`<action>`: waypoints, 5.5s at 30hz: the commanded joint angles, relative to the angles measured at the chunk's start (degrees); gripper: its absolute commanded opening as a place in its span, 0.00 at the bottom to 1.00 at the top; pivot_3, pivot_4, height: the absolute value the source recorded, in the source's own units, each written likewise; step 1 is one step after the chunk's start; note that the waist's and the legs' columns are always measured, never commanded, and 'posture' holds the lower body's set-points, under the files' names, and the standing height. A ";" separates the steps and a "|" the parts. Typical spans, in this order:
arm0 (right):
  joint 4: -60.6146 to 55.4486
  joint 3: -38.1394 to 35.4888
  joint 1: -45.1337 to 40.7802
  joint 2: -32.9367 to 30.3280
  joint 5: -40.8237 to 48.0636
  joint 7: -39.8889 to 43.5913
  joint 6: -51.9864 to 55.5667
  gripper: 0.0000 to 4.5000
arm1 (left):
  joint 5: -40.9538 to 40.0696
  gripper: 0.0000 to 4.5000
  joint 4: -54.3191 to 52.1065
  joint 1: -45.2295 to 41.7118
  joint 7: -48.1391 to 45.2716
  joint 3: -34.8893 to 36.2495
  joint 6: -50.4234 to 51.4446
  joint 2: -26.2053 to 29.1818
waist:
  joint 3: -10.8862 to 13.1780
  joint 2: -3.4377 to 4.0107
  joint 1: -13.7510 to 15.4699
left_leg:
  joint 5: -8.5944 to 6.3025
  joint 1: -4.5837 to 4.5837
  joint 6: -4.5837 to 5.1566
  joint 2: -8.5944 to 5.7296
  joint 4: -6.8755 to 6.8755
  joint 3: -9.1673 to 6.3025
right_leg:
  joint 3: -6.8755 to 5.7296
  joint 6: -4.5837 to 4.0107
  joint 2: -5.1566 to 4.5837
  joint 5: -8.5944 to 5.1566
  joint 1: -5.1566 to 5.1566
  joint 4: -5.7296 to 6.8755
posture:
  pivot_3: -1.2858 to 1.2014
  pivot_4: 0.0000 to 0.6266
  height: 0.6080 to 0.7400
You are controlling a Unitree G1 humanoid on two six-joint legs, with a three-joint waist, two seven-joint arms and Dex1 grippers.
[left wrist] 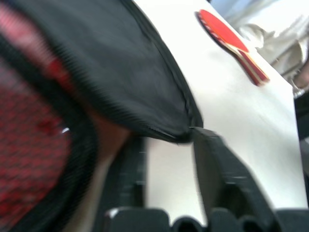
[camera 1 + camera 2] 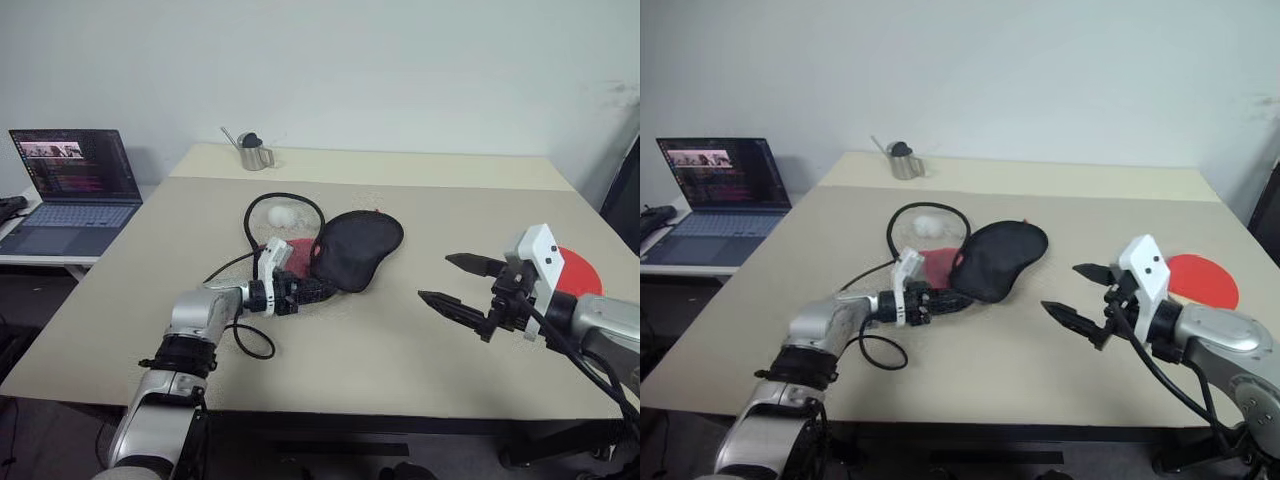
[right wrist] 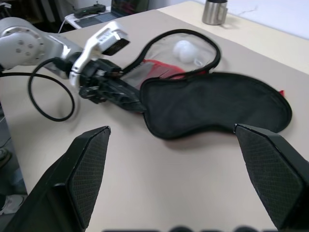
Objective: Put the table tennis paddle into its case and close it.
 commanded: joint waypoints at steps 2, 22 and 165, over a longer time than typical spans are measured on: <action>-1.30 -2.87 -0.02 -0.59 2.08 -0.31 -0.27 1.00 | 0.83 0.63 -8.01 3.97 -9.72 -1.83 -4.14 9.07 | 0.01 -0.01 -0.53 | 0.00 0.00 0.00 0.01 -0.01 0.00 | 0.00 -0.01 0.01 0.00 0.00 0.00 | 0.52 0.24 1.00; 13.55 7.47 -13.28 10.71 -4.03 -12.16 2.19 1.00 | 5.01 0.63 0.44 -5.09 -13.10 0.19 -22.54 13.92 | 0.06 -0.02 -0.67 | 0.00 -0.04 0.00 0.03 -0.06 0.03 | 0.01 -0.04 0.03 -0.02 -0.10 -0.03 | 0.52 0.24 1.00; 13.09 -14.02 -3.42 21.44 -35.56 -20.72 18.13 0.99 | 10.60 0.69 6.00 -18.34 -20.86 -7.26 -36.92 -8.39 | 0.09 0.02 -1.37 | 0.04 0.00 0.05 0.12 0.00 -0.06 | 0.15 0.07 0.31 -0.14 -0.47 0.89 | 0.52 0.24 1.00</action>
